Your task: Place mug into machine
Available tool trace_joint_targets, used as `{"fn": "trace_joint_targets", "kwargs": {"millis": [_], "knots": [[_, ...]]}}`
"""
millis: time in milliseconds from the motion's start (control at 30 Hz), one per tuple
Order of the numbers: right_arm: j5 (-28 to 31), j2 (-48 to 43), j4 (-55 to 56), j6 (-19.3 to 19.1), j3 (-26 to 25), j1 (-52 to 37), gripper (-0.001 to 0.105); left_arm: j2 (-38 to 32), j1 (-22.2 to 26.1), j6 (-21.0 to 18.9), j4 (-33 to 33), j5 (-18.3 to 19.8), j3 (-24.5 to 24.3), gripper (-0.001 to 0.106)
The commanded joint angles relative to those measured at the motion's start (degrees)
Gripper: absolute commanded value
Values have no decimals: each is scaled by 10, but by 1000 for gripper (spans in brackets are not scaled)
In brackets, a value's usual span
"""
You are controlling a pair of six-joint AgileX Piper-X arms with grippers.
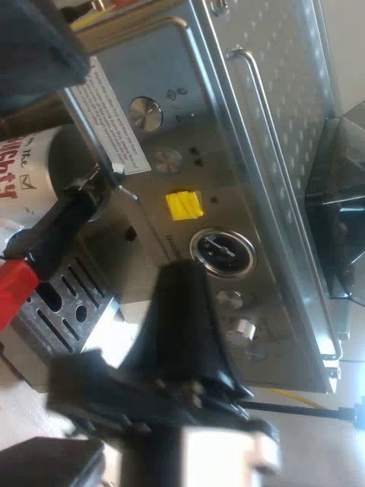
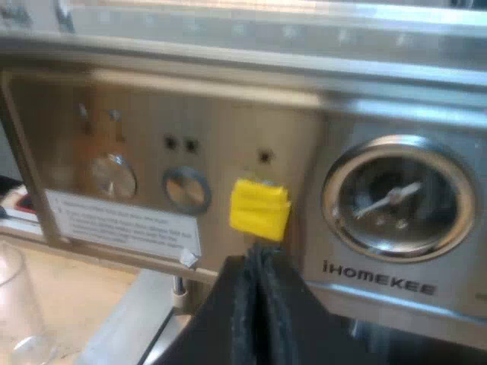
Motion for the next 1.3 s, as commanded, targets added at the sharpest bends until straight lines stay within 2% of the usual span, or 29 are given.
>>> {"fn": "trace_joint_targets", "kwargs": {"millis": [33,133,167,200,300,467,600,667,733,767,833,1033,1167,1300], "knots": [[-26,-37,47,-8,-1,0,18,-4,-3,0,-2,-4,-4,93],[-32,-75,110,-5,-1,0,59,-4,-3,-7,-2,-4,-7,93],[-32,-79,120,-5,-1,0,65,-4,-3,-12,-2,-4,-8,93],[-36,-92,144,-5,-1,0,75,-4,-3,-33,-2,-4,-9,93],[-60,-125,200,-5,-1,0,85,-1,-3,-76,-2,-4,-10,93],[-92,-167,272,-10,-1,-2,85,21,6,-93,-2,-5,-17,93],[-116,-215,343,-6,-1,-44,85,94,78,-96,-2,4,-68,93],[-138,-234,364,-5,-1,-75,85,119,113,-96,-2,26,-83,93],[-181,-259,388,-4,-1,-117,85,140,171,-96,-2,72,-99,93],[-190,-263,392,-3,-1,-131,85,143,181,-96,-2,83,-102,93],[-225,-287,426,9,-1,-192,85,154,237,-96,1,105,-109,93],[-320,-316,499,10,-1,-366,85,154,336,-96,40,105,-109,93],[-370,-330,520,5,-1,-470,85,154,352,-67,66,105,-109,93],[-428,-355,524,-28,9,-567,85,150,352,-37,90,105,-109,93]]}}
